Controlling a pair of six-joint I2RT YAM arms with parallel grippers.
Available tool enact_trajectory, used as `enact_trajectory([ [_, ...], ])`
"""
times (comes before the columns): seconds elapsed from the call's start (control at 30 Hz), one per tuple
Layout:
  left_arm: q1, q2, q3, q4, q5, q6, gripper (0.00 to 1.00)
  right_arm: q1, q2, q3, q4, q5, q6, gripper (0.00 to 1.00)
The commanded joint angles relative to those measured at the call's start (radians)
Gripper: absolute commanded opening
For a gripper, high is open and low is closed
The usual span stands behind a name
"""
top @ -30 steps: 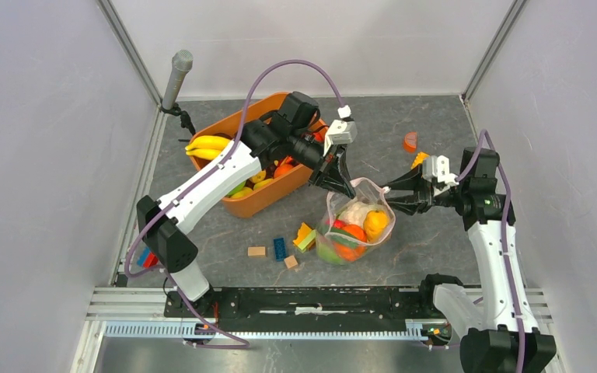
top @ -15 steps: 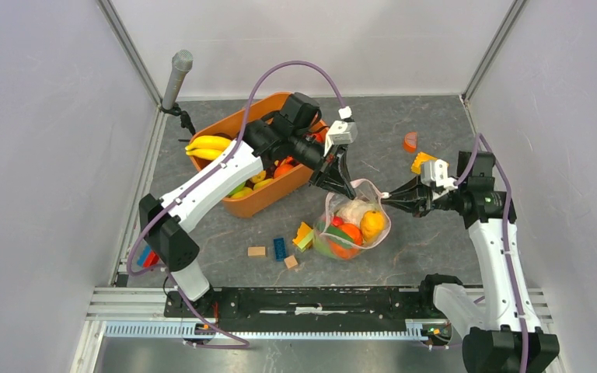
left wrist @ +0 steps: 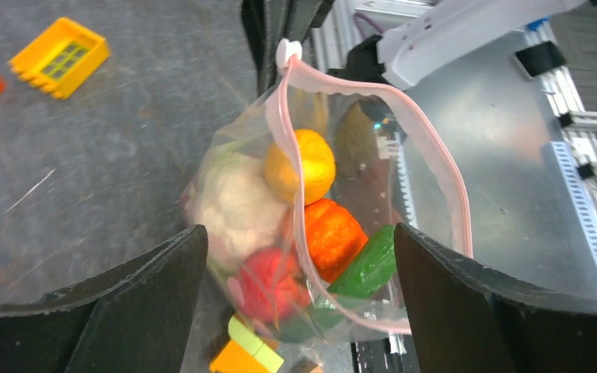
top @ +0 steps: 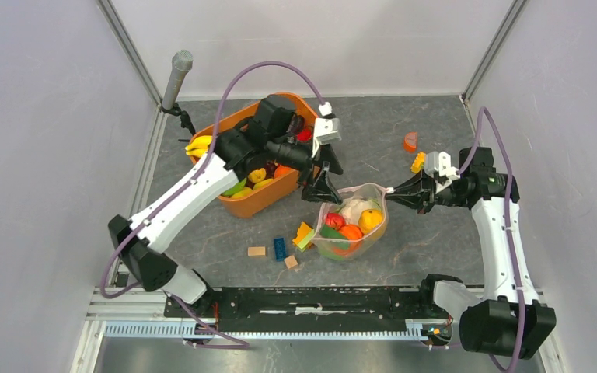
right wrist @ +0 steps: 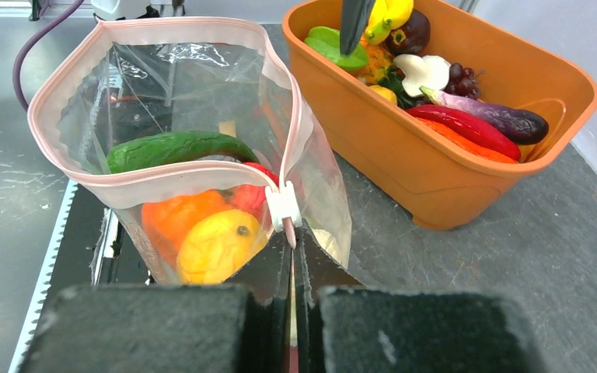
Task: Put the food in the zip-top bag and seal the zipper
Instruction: Adjust the zipper food storage bag at the center of the board.
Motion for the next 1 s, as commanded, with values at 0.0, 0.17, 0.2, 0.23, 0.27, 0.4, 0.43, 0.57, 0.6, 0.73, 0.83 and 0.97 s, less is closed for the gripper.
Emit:
enact_trajectory([
  [0.0, 0.006, -0.136, -0.038, 0.06, -0.225, -0.112, 0.97, -0.026, 0.008, 0.039, -0.047, -0.022, -0.035, 0.0],
  [0.17, -0.017, -0.33, -0.251, 0.147, -0.357, -0.205, 1.0, -0.04, 0.027, 0.045, -0.047, -0.022, -0.029, 0.0],
  [0.2, -0.025, -0.372, -0.321, 0.184, -0.394, -0.236, 1.0, -0.04, 0.025, 0.042, -0.047, -0.022, -0.029, 0.0],
  [0.23, -0.038, -0.419, -0.377, 0.235, -0.412, -0.271, 1.0, -0.041, 0.02, 0.039, -0.047, -0.023, -0.031, 0.0],
  [0.27, -0.052, -0.462, -0.442, 0.278, -0.43, -0.312, 1.0, -0.041, 0.016, 0.035, -0.047, -0.023, -0.033, 0.0],
  [0.4, -0.166, -0.587, -0.608, 0.358, -0.581, -0.365, 1.0, -0.043, 0.013, 0.037, -0.047, -0.023, -0.03, 0.0],
  [0.43, -0.205, -0.612, -0.637, 0.37, -0.631, -0.365, 1.0, -0.043, 0.015, 0.036, -0.047, -0.022, -0.031, 0.0],
  [0.57, -0.315, -0.678, -0.735, 0.424, -0.773, -0.35, 1.0, -0.042, 0.024, 0.033, -0.047, -0.023, -0.03, 0.0],
  [0.6, -0.326, -0.694, -0.752, 0.446, -0.803, -0.354, 1.0, -0.043, 0.025, 0.032, -0.047, -0.022, -0.03, 0.0],
  [0.73, -0.393, -0.71, -0.793, 0.504, -0.944, -0.33, 1.0, -0.041, 0.017, 0.032, -0.047, -0.023, -0.029, 0.0],
  [0.83, -0.41, -0.684, -0.797, 0.562, -1.02, -0.325, 0.9, -0.043, 0.013, 0.031, -0.046, -0.023, -0.029, 0.0],
  [0.97, -0.417, -0.645, -0.778, 0.581, -1.0, -0.3, 0.62, -0.043, 0.011, 0.023, -0.047, -0.023, -0.033, 0.0],
])
